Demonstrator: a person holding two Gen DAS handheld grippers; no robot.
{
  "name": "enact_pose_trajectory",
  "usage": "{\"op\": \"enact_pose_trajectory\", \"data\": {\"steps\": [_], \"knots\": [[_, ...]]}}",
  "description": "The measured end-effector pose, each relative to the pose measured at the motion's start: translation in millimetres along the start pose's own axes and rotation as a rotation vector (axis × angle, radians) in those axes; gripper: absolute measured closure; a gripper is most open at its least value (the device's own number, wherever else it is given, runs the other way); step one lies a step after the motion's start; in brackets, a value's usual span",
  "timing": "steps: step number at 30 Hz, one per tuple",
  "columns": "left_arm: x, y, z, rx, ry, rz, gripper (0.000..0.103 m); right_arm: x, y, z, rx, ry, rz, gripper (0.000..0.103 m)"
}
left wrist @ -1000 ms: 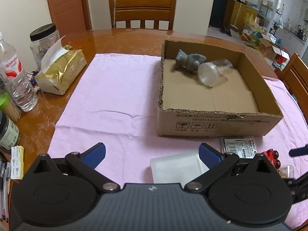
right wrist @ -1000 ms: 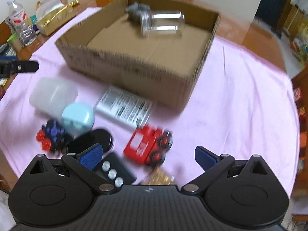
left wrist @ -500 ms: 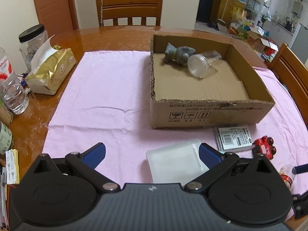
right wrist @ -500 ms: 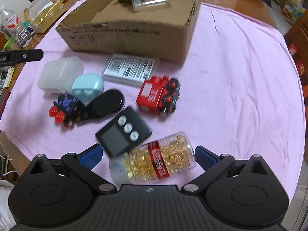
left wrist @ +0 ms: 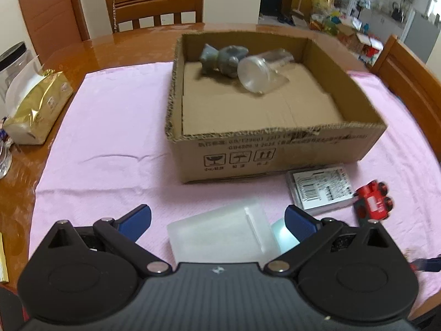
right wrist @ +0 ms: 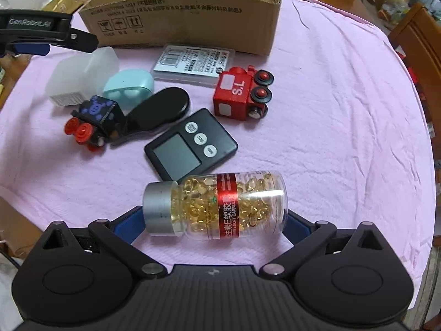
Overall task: Organize rigid objects
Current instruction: 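Grasp the white plastic container with the left gripper while the right gripper grasps the capsule bottle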
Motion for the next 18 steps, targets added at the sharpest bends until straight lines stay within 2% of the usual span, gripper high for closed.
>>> {"op": "enact_pose_trajectory", "data": {"steps": [4,7,12,18], "knots": [[9,6,2,0.023,-0.043,0.025,0.001,4,0,-2,0.005,0.021,-0.014,0.0],[4,14,9,0.018,-0.024,0.035,0.001,7,2,-4,-0.004,0.033,-0.018,0.0],[-2,31,29,0.042,-0.042,0.055,0.001,11,1,-5,-0.015,0.029,-0.019,0.0],[12,49,37,0.018,-0.018,0.102,0.001,9,2,-4,-0.028,0.025,-0.024,0.0]]}}
Point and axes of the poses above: each gripper's, at about its wrist camera, not at the fingertips, and x roughly the way its jaws point, z to its left, y to its underside, the point moved 10 cm from there along x, roughly the way its jaws point, and after that the axes turned 8 degrees about x, right-handed, at the moved point
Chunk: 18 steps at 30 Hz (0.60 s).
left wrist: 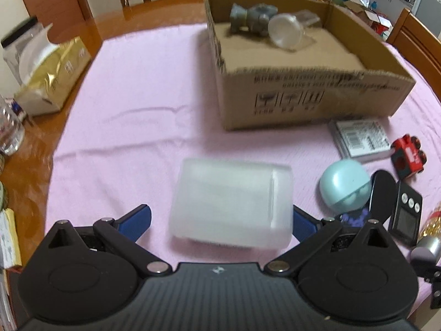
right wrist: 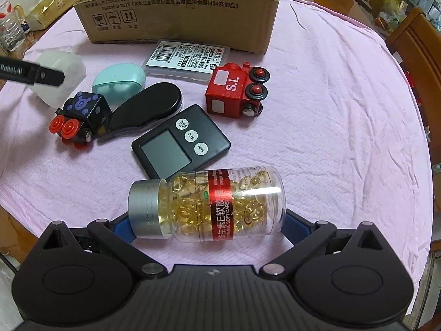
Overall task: Organize rigid objects
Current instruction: 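Grasp the white plastic container with the left gripper while the right gripper grasps the capsule bottle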
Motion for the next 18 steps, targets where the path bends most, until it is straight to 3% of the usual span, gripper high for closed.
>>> {"op": "enact_pose_trajectory", "data": {"steps": [7,18], "knots": [[14,8,-2,-0.001,0.011,0.023,0.001,0,0,0,-0.01,-0.004,-0.004,0.0],[17,2,-1,0.013,0.019,-0.012,0.001,-3,0,1,-0.023,0.01,-0.003,0.0]]}}
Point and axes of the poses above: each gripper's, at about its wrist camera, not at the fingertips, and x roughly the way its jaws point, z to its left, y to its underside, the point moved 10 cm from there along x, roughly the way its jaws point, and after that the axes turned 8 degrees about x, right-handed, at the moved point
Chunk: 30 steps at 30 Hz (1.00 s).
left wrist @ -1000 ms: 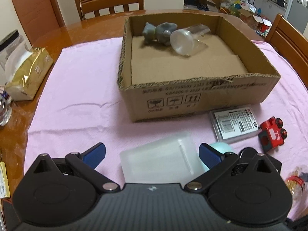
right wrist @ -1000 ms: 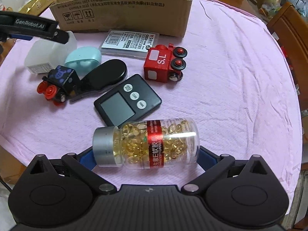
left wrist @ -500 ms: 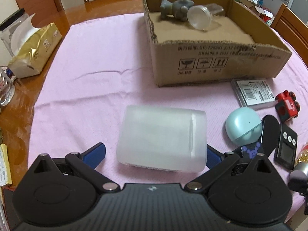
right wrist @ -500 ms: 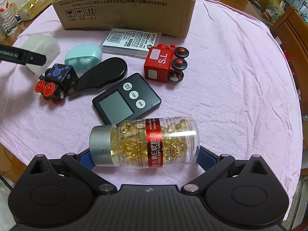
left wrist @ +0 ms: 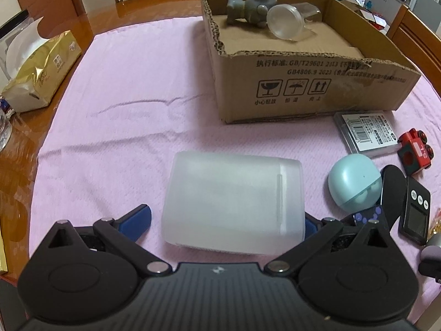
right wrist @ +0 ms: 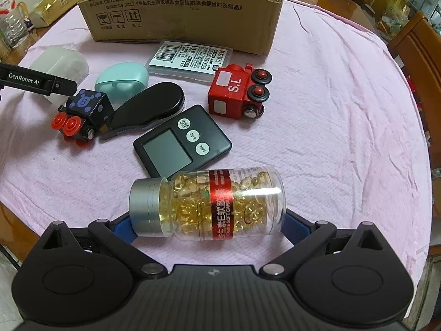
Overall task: Organize rigid objects
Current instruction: 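Grasp the white plastic container with the left gripper while the right gripper grasps the capsule bottle, then carry both items into the cardboard box and release them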
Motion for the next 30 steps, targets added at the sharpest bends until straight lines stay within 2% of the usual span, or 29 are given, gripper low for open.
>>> {"op": "enact_pose_trajectory", "data": {"steps": [10,20,23,28,30], "knots": [[-10,-9,-7,0.099,-0.026,-0.036,0.002,-1,-7,4,0.011,0.023,0.01,0.0],[-14,-14,-7,0.116,-0.015,-0.04,0.007,-5,-11,3,0.03,0.035,0.009,0.001],[-14,-14,-8,0.119,-0.006,-0.039,0.012,-6,-10,5,0.022,0.035,0.011,0.004],[-14,-12,-11,0.111,0.017,-0.032,0.021,-6,-8,7,0.01,0.041,0.012,0.005],[-14,-12,-12,0.113,0.015,-0.032,0.021,-6,-8,7,0.008,0.041,0.013,0.005]]}}
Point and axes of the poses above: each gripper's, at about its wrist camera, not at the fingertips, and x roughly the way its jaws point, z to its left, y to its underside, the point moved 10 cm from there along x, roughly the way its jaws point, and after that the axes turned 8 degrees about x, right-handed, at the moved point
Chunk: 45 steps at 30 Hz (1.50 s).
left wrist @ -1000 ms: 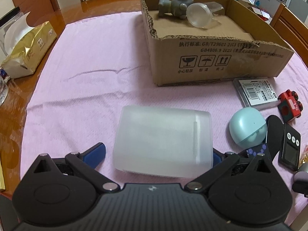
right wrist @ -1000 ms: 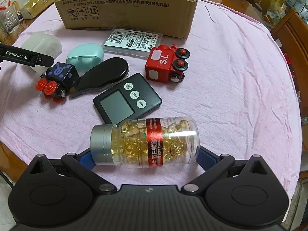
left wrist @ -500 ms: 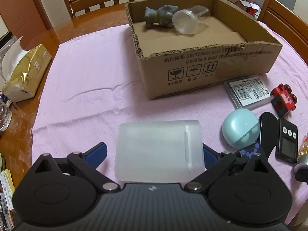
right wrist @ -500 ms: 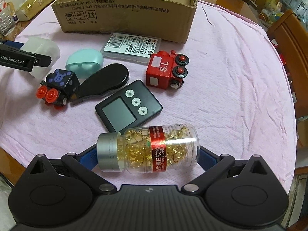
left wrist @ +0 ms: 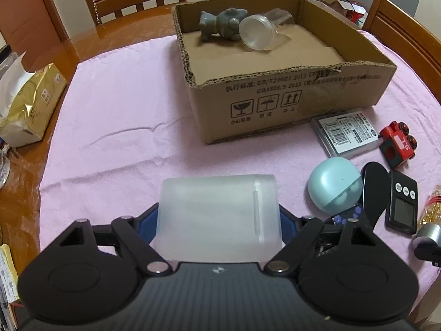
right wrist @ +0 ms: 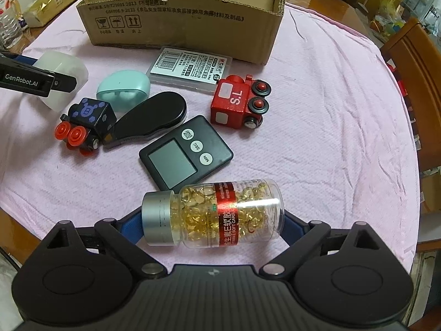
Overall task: Organize rigid objects
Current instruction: 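Carry both items into the cardboard box and release them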
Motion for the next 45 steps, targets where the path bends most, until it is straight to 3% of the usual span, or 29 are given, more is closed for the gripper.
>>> {"op": "enact_pose_trajectory", "data": {"steps": [8,15,26,33,41,45], "knots": [[-6,0,1,0.011,0.008,0.01,0.021,0,0,-1,-0.021,-0.013,0.009,0.005],[-35,-10,-5,0.058,0.052,-0.003,0.021,-14,-6,-3,-0.044,-0.048,0.004,0.005],[-88,-76,-5,0.119,0.061,-0.143,0.021,-66,-62,-1,-0.127,-0.139,-0.107,0.005],[-78,-129,-5,0.114,0.031,-0.205,0.021,-90,-114,5,-0.19,-0.176,-0.21,0.005],[-51,-168,0,0.062,-0.038,-0.255,0.021,-94,-155,6,-0.251,-0.19,-0.253,0.005],[-37,-169,10,-0.001,-0.092,-0.28,0.005,-92,-165,7,-0.273,-0.194,-0.262,0.005]]}}
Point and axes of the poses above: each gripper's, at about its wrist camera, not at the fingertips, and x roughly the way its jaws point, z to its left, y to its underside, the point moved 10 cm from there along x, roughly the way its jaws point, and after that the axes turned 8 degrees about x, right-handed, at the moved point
